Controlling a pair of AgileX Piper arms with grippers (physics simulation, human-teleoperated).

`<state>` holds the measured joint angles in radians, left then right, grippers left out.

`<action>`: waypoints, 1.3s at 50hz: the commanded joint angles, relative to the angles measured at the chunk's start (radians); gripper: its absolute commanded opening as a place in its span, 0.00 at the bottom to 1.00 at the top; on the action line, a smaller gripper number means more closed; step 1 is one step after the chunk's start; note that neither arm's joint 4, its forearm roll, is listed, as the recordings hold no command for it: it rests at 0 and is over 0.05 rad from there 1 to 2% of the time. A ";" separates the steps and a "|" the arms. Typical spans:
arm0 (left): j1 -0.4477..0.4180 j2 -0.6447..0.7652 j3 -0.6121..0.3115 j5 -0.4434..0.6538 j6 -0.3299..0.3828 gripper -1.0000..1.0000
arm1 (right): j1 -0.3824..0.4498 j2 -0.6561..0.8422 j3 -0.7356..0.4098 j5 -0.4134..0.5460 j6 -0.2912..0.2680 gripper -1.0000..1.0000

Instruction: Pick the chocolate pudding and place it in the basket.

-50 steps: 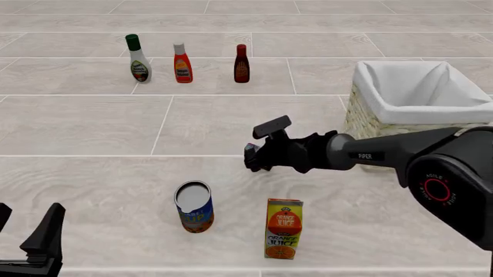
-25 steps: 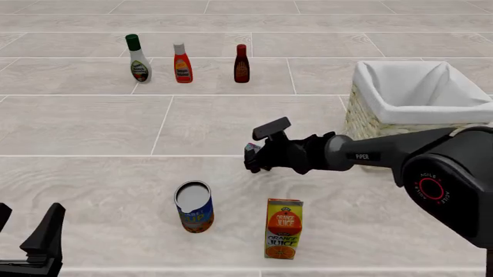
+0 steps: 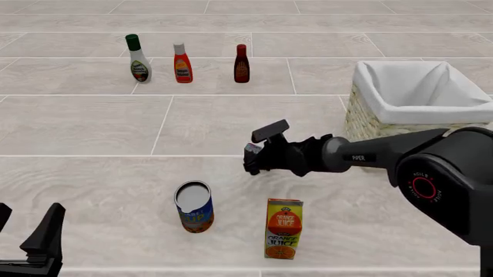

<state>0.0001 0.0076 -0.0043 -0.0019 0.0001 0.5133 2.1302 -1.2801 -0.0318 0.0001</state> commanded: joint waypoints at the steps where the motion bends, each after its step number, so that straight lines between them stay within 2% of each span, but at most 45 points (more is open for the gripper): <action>1: 0.000 0.000 0.000 0.000 0.000 1.00 | 0.019 0.013 0.012 -0.013 0.015 1.00; 8: 0.000 0.000 0.000 0.000 0.000 1.00 | 0.049 -0.011 0.055 -0.052 0.022 1.00; 9: 0.000 0.000 0.000 0.000 0.000 1.00 | 0.050 -0.013 0.056 -0.052 0.027 0.00; 14: 0.000 0.000 0.000 0.000 0.000 1.00 | 0.061 -0.042 0.085 -0.083 0.022 0.00; 31: 0.000 0.000 0.000 0.000 0.000 1.00 | 0.012 -0.095 0.096 -0.121 -0.012 0.00; 35: 0.000 0.000 0.000 0.000 0.000 1.00 | 0.004 -0.126 0.103 -0.123 0.019 0.00; 38: 0.000 0.000 0.000 0.000 0.000 1.00 | -0.001 -0.146 0.107 -0.123 0.016 0.00; 39: 0.000 0.000 0.000 0.000 0.000 1.00 | -0.008 -0.165 0.121 -0.140 -0.001 0.00; 42: 0.000 0.000 0.000 0.000 0.000 1.00 | -0.012 -0.183 0.122 -0.131 0.021 0.00; 46: 0.000 0.000 0.000 0.000 0.000 1.00 | -0.033 -0.227 0.141 -0.145 0.014 0.00; 49: 0.000 0.000 0.000 0.000 0.000 1.00 | -0.041 -0.244 0.135 -0.133 0.031 0.00; 57: 0.000 0.000 0.000 0.000 0.000 1.00 | -0.051 -0.295 0.132 -0.103 0.017 0.00; 65: 0.000 0.000 0.000 0.000 0.000 1.00 | -0.083 -0.348 0.116 -0.067 0.028 0.00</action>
<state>0.0001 0.0076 -0.0043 -0.0019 0.0001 0.4594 1.8488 -1.1540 -0.1292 0.0119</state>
